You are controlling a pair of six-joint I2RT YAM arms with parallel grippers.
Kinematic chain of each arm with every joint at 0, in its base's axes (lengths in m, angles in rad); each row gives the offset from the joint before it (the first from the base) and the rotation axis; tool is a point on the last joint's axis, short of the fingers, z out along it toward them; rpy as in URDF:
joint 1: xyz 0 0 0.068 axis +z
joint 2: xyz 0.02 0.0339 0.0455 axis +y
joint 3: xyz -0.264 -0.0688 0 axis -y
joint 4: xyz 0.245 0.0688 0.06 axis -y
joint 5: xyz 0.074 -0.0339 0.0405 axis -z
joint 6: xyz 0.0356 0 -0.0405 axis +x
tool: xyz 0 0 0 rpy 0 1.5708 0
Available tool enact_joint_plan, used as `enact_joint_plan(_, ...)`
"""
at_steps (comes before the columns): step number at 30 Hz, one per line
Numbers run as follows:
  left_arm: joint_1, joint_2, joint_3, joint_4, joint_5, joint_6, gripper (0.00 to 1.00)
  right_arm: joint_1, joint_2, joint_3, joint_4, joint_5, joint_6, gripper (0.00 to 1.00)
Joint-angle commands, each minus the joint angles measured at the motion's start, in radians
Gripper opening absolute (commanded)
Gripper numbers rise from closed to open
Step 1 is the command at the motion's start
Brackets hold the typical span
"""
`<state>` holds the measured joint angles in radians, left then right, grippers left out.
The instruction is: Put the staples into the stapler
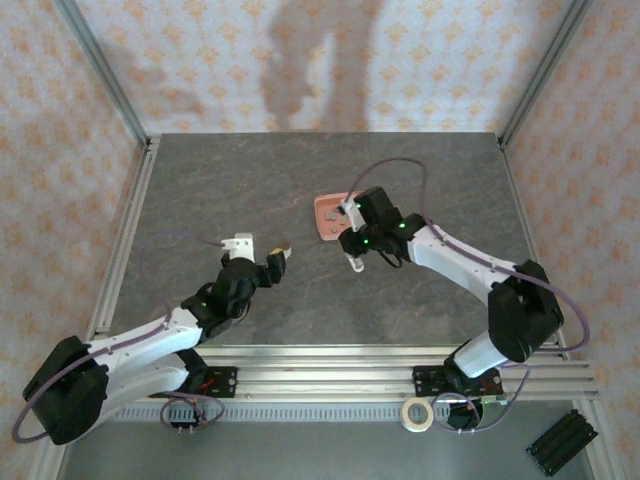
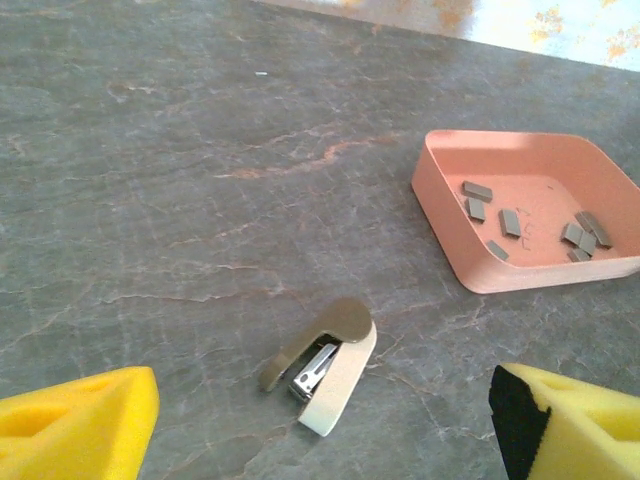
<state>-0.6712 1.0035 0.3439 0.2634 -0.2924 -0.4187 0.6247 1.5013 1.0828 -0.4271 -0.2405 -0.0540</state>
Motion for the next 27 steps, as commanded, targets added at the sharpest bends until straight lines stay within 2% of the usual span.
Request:
enact_joint_plan(1,0.009,0.051,0.037,0.046,0.041,-0.028,0.88,0.004,0.031,0.05,-0.203,0.212,0.37,0.14)
enact_joint_plan(4,0.009,0.086,0.054,0.062,0.061,-0.053,0.88,0.004,0.103,0.083,-0.294,0.25,0.483,0.15)
enact_joint_plan(8,0.009,0.095,0.077,0.027,0.077,-0.06,0.88,0.005,0.137,0.068,-0.256,0.238,0.53,0.15)
enact_joint_plan(14,0.009,0.035,0.049,0.007,0.045,-0.06,0.88,0.011,0.213,0.106,-0.233,0.203,0.519,0.16)
enact_joint_plan(23,0.009,-0.041,0.013,-0.033,0.002,-0.056,0.88,0.055,0.306,0.198,-0.222,0.18,0.381,0.18)
enact_joint_plan(27,0.009,-0.043,0.007,-0.028,0.001,-0.057,0.88,0.057,0.351,0.236,-0.243,0.162,0.376,0.18)
